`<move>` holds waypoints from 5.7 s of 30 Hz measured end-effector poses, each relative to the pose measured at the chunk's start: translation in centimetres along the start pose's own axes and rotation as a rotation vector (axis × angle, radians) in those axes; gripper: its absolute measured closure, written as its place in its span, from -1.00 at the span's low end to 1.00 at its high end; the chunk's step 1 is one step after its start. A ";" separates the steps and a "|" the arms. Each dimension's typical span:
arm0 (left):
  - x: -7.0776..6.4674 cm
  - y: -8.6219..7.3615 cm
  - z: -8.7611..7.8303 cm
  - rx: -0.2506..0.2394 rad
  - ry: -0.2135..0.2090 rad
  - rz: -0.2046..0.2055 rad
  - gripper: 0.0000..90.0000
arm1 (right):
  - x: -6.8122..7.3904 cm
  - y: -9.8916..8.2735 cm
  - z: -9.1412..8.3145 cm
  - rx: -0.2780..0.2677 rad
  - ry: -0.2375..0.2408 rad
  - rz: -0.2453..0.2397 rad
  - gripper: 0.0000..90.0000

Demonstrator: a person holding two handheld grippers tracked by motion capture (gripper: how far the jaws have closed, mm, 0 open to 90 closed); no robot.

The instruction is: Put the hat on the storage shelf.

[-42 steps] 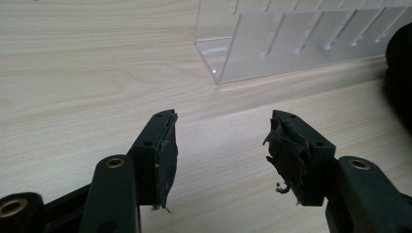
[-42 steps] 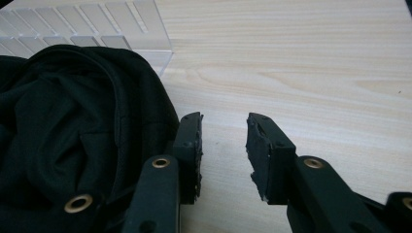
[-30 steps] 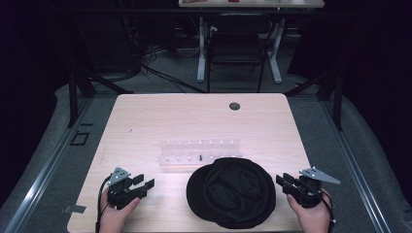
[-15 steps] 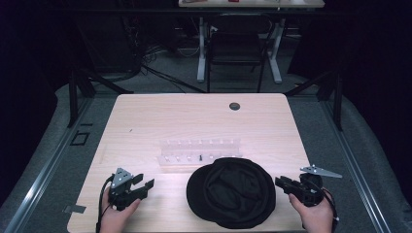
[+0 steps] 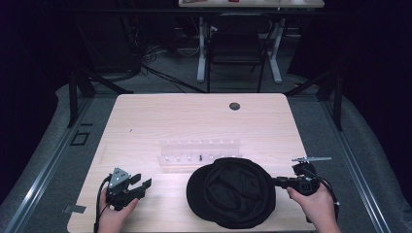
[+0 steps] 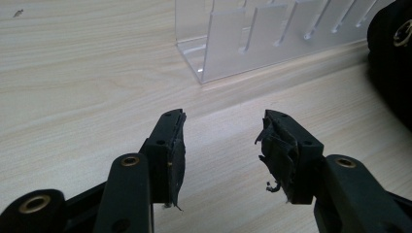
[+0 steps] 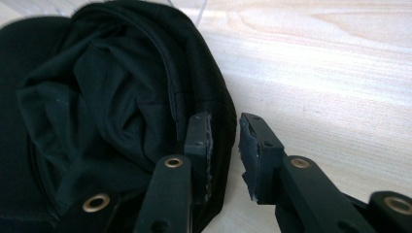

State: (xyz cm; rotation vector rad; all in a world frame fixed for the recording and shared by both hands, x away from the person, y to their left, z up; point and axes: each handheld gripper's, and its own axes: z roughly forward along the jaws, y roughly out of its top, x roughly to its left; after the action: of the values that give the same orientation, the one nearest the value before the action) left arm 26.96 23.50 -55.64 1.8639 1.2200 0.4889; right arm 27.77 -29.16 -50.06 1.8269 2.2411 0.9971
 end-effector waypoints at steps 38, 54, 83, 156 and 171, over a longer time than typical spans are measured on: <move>-0.3 -0.1 0.3 0.016 -0.015 0.007 0.12 | -0.6 2.4 2.9 0.280 0.070 0.057 0.71; -0.3 -0.1 0.3 0.019 -0.015 0.008 0.12 | -0.3 3.0 1.8 0.319 0.129 0.080 0.96; -0.3 -0.1 0.4 0.021 -0.012 0.008 0.12 | 2.7 5.7 -2.8 0.251 0.385 0.151 0.97; -0.4 -0.1 0.6 0.013 -0.035 0.019 -0.01 | 8.4 14.5 -13.0 0.048 0.550 0.128 0.97; -0.1 -0.1 0.5 -0.008 -0.028 0.007 -0.02 | 9.6 16.5 -12.0 0.021 0.555 0.143 0.97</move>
State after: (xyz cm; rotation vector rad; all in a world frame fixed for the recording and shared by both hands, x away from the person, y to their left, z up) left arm 27.18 23.18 -56.00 1.8628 1.1918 0.4701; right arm 33.64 -24.44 -28.79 1.9206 2.4215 1.6905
